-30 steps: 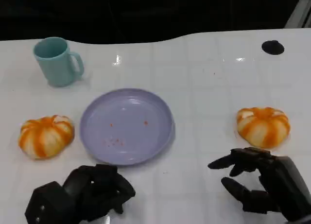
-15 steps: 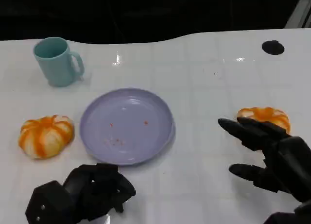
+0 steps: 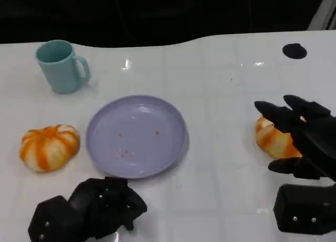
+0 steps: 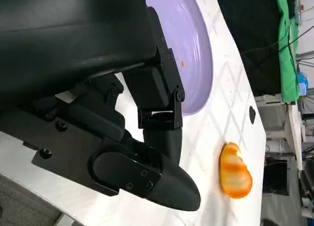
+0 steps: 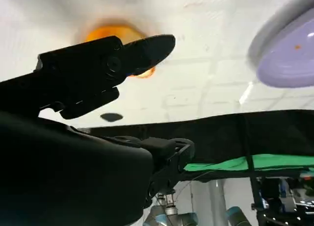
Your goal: Grasp the bread from the table and place it into the plate.
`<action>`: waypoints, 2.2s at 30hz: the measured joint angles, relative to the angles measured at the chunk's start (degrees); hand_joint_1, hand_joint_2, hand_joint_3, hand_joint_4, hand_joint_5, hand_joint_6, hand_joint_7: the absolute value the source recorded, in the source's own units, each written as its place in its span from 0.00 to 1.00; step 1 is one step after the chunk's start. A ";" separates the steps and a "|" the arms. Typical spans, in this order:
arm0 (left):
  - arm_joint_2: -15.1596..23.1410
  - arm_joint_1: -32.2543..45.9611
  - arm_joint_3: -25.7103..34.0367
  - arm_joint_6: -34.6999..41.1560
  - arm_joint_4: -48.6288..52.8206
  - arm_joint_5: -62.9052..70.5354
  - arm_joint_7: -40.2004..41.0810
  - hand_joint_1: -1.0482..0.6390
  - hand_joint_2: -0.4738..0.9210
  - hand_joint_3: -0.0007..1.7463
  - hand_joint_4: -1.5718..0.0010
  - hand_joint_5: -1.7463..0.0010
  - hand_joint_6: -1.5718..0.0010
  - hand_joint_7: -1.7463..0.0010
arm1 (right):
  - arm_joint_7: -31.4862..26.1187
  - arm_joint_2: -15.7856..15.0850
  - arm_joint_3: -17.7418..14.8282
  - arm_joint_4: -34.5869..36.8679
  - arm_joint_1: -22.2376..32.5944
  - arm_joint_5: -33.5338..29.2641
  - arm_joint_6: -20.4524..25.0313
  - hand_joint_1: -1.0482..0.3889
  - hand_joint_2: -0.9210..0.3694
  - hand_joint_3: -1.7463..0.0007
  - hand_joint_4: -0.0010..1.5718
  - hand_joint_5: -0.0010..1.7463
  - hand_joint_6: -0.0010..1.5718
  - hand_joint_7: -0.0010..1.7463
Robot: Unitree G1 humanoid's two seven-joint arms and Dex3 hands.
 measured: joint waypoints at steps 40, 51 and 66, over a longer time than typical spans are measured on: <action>-0.28 1.41 -0.01 0.95 -1.89 0.27 0.18 0.02 0.98 0.00 0.39 0.16 0.23 0.55 | -0.90 1.10 12.39 30.90 -17.85 -4.93 8.77 0.46 0.09 0.99 0.09 0.03 0.18 0.00; -0.36 1.56 -0.12 1.16 -2.39 0.31 0.23 0.03 0.98 0.00 0.39 0.16 0.23 0.55 | -7.35 2.87 14.60 41.09 -21.62 -3.72 6.50 0.63 0.02 0.99 0.55 0.10 0.47 0.05; -0.48 1.63 -0.21 1.14 -2.44 0.31 0.23 0.03 0.99 0.00 0.38 0.17 0.23 0.56 | -24.78 4.94 14.43 54.36 -26.26 0.20 -2.50 0.64 0.00 0.96 0.51 1.00 0.46 0.78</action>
